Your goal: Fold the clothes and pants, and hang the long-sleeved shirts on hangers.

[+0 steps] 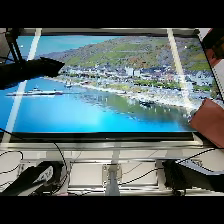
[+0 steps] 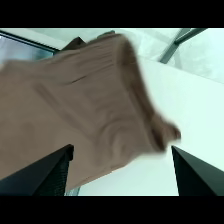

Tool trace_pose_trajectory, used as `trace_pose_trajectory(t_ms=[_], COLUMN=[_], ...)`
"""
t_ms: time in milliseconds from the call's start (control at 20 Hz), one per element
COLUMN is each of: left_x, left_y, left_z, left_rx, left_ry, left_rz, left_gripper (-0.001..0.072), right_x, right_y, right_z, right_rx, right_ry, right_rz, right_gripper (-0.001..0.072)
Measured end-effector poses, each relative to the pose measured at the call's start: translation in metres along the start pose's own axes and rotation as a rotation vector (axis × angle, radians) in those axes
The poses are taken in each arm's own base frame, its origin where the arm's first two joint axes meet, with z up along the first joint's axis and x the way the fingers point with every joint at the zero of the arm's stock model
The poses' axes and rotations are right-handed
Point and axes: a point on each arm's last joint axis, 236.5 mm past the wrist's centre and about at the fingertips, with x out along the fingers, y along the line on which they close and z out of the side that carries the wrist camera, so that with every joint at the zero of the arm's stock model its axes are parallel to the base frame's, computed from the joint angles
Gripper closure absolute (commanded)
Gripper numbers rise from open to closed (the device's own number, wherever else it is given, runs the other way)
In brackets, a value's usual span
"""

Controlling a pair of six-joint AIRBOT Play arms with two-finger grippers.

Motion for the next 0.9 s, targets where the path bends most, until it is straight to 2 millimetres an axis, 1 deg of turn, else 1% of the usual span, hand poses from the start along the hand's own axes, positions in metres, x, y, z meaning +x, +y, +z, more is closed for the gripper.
trace_pose_trajectory(t_ms=[50, 100, 150, 200, 250, 300, 350, 400, 450, 500, 550, 600, 650, 700, 750, 850, 900], left_x=[0.0, 0.0, 0.0, 0.0, 0.0, 0.0, 0.0, 0.0, 0.0, 0.0, 0.0, 0.0, 0.0, 0.0, 0.0, 0.0, 0.0], left_y=[0.0, 0.0, 0.0, 0.0, -0.001, -0.001, -0.001, -0.001, -0.001, -0.001, -0.001, -0.001, -0.001, -0.001, -0.001, -0.001, -0.001], left_z=[0.0, 0.0, 0.0, 0.0, 0.001, 0.0, 0.001, 0.001, 0.001, 0.001, 0.001, 0.001, 0.001, 0.001, 0.001, 0.001, 0.001], left_rx=[0.0, -0.001, -0.001, -0.002, -0.002, -0.002, -0.002, -0.002, -0.002, -0.002, -0.002, -0.002, -0.002, -0.002, -0.002, -0.002, -0.002], left_ry=[0.0, -0.001, -0.001, -0.002, -0.002, -0.002, -0.002, -0.002, -0.003, -0.002, -0.003, -0.002, -0.002, -0.002, -0.003, -0.002, -0.002], left_rz=[0.0, -0.001, -0.001, -0.002, -0.002, -0.002, -0.002, -0.002, -0.002, -0.002, -0.002, -0.002, -0.002, -0.002, -0.002, -0.002, -0.002], left_gripper=[0.07, 0.0701, 0.0701, 0.0701, 0.07, 0.07, 0.0701, 0.0701, 0.0701, 0.0701, 0.0701, 0.0701, 0.07, 0.0701, 0.0701, 0.0701, 0.0701], right_x=[0.0, 0.001, 0.001, 0.001, 0.0, -0.002, -0.006, -0.013, -0.02, -0.03, -0.043, -0.057, -0.072, -0.089, -0.106, -0.138, -0.151], right_y=[0.0, 0.001, 0.004, 0.012, 0.025, 0.043, 0.068, 0.098, 0.128, 0.161, 0.2, 0.238, 0.27, 0.304, 0.332, 0.374, 0.388], right_z=[0.001, 0.002, 0.002, 0.001, 0.001, 0.002, 0.001, 0.0, -0.004, -0.01, -0.021, -0.037, -0.054, -0.077, -0.101, -0.149, -0.171], right_rx=[0.0, 0.0, 0.007, 0.012, 0.014, -0.012, -0.05, -0.103, -0.165, -0.24, -0.326, -0.427, -0.521, -0.624, -0.715, -0.891, -0.97], right_ry=[-0.002, -0.005, -0.006, -0.003, 0.001, -0.003, -0.005, -0.01, -0.013, -0.017, -0.02, -0.024, -0.029, -0.035, -0.039, -0.056, -0.068], right_rz=[-0.001, 0.001, 0.018, 0.047, 0.089, 0.14, 0.203, 0.27, 0.323, 0.376, 0.437, 0.487, 0.528, 0.575, 0.617, 0.681, 0.7], right_gripper=[0.0091, 0.0299, 0.0382, 0.0475, 0.0556, 0.0615, 0.0653, 0.0685, 0.0692, 0.0692, 0.0693, 0.0693, 0.0693, 0.0692, 0.0692, 0.0692, 0.0693])
